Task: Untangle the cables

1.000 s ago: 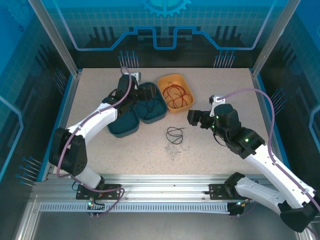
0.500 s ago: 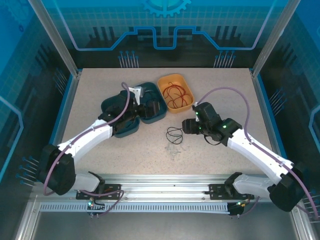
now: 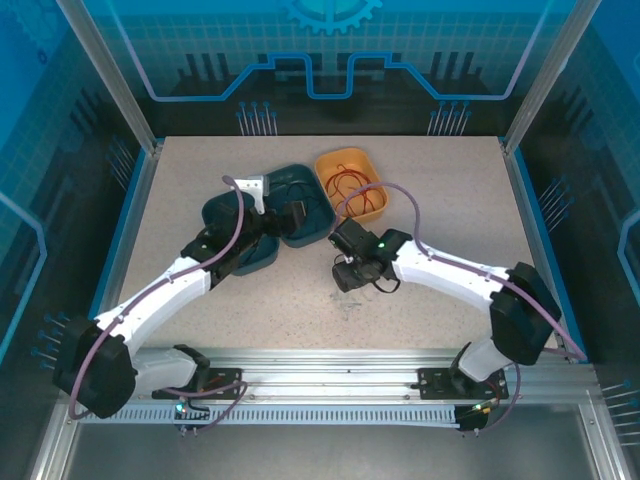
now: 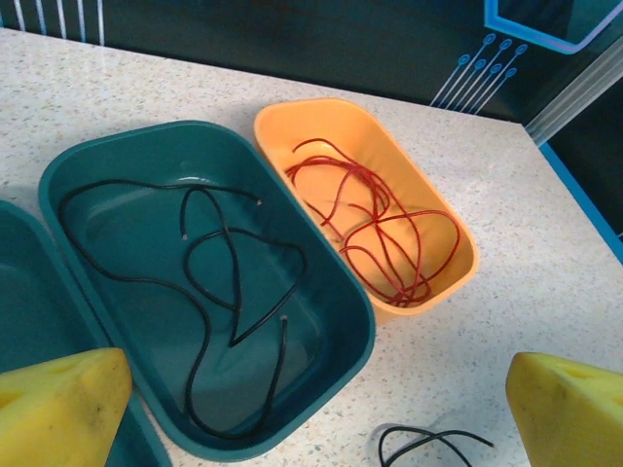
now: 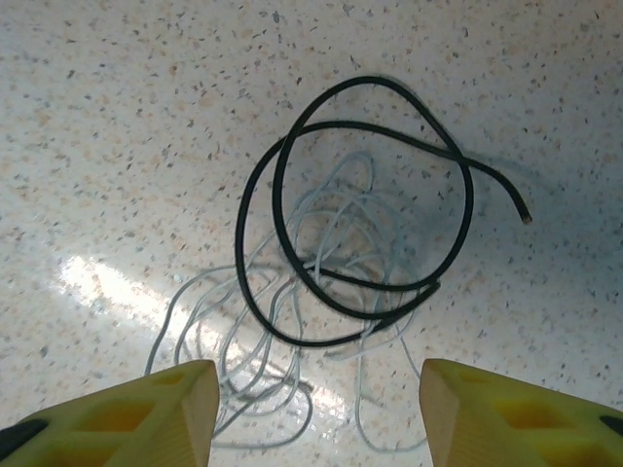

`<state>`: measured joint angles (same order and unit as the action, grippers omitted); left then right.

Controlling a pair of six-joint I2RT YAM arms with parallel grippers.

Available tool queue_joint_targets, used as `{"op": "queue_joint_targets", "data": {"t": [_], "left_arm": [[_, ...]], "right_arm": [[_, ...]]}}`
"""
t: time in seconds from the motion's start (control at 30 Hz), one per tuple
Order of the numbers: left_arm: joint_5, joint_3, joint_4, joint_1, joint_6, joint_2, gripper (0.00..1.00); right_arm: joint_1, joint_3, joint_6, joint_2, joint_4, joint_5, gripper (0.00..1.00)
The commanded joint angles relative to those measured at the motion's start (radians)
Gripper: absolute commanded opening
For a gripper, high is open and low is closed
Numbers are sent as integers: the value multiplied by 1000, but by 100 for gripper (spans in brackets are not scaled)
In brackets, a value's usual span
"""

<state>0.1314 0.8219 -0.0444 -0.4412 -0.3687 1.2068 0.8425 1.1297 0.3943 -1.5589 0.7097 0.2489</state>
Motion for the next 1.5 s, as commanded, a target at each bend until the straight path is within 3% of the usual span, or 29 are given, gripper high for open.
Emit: {"op": "queue_joint_targets", "data": {"t": [0.0, 0.3, 0.5, 0.63, 0.87, 1.1, 1.3, 1.47], "left_arm": [[35, -31, -29, 13, -22, -31, 99], [39, -46, -29, 36, -21, -47, 99], [30, -49, -32, 43, -26, -42, 99], [32, -54, -35, 45, -30, -42, 99], [-8, -68, -86, 44, -58, -33, 99], [-166, -28, -102, 38, -98, 26, 99], [-290, -4, -153, -41, -160, 86, 98], [-372, -3, -218, -137, -177, 130, 89]], "right_arm": [[6, 65, -42, -63, 59, 64, 58], [-17, 142, -74, -212, 60, 75, 52], [-34, 189, -64, -262, 77, 93, 33], [-37, 198, -53, -220, 87, 111, 14], [-39, 163, -17, -59, 142, 194, 9], [-41, 127, 21, 106, 159, 207, 8], [-47, 105, 38, 224, 111, 191, 7], [-64, 63, 69, 283, 42, 179, 6]]}}
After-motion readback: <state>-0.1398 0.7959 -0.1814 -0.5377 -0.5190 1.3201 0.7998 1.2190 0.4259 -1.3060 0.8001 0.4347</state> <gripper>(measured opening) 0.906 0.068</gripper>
